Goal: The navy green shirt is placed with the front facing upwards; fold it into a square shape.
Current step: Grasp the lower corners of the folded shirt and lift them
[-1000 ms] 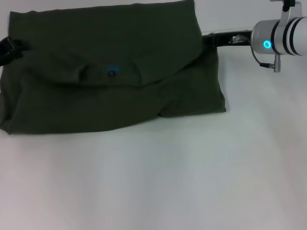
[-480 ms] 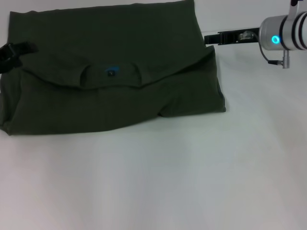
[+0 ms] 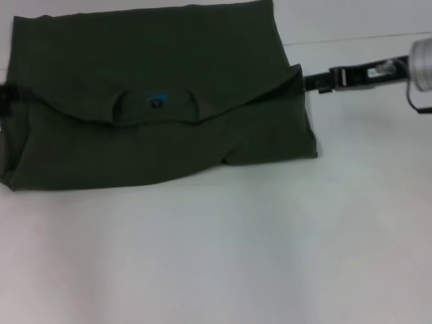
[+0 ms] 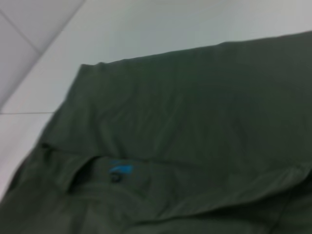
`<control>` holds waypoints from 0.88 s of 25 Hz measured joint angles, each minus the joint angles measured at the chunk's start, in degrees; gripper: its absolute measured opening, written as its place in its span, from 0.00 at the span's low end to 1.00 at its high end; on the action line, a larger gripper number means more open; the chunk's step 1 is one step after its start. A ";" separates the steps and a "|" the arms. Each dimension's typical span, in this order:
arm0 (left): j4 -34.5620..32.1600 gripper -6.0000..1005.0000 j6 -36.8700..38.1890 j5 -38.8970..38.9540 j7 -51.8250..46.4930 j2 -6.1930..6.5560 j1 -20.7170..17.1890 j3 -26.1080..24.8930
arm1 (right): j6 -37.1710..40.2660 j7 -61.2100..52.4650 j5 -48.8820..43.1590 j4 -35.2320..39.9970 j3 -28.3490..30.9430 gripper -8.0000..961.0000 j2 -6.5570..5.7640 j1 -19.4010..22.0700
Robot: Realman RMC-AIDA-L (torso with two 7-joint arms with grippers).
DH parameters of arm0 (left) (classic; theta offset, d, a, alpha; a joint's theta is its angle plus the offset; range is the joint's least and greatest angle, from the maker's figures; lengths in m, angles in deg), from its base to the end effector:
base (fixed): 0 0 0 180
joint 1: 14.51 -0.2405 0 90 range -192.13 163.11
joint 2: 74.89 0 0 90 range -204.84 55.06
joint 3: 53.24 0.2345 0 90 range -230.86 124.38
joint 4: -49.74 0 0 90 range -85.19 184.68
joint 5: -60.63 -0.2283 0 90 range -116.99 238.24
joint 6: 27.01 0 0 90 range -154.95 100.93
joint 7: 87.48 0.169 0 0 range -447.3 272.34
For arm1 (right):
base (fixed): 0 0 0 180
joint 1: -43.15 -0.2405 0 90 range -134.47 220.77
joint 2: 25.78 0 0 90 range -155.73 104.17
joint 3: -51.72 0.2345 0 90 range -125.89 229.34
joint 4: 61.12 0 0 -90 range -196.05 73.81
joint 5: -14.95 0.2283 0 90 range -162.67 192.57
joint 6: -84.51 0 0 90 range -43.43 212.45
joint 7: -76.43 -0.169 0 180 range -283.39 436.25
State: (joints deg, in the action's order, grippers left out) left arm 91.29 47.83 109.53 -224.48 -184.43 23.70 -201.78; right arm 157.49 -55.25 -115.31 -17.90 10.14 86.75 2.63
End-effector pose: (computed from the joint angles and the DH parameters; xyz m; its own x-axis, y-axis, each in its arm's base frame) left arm -0.2857 0.4251 0.0904 0.2186 0.7871 0.5768 0.9758 -0.1747 -0.1315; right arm 0.2489 0.4337 0.0489 0.4372 -0.7779 -0.4513 -0.8994 -0.3756 -0.2238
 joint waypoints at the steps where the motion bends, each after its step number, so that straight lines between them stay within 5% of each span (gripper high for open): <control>1: 0.03 0.70 1.01 -1.07 -0.55 0.43 -0.39 0.28 | 1.98 -0.02 0.03 0.69 1.14 0.89 0.05 0.62; 10: -0.37 0.70 2.26 -9.59 -6.08 1.01 -1.61 0.46 | 11.38 -0.66 1.20 1.79 5.34 0.88 -0.48 2.76; 22: -2.50 0.69 0.54 -13.07 -7.52 -0.15 -1.81 1.45 | 14.25 -2.84 1.23 1.61 5.36 0.88 -1.00 2.89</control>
State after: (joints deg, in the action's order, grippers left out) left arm 88.80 48.38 96.46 -231.99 -184.59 21.89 -200.33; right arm 171.74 -58.09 -114.08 -16.29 15.50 85.75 5.52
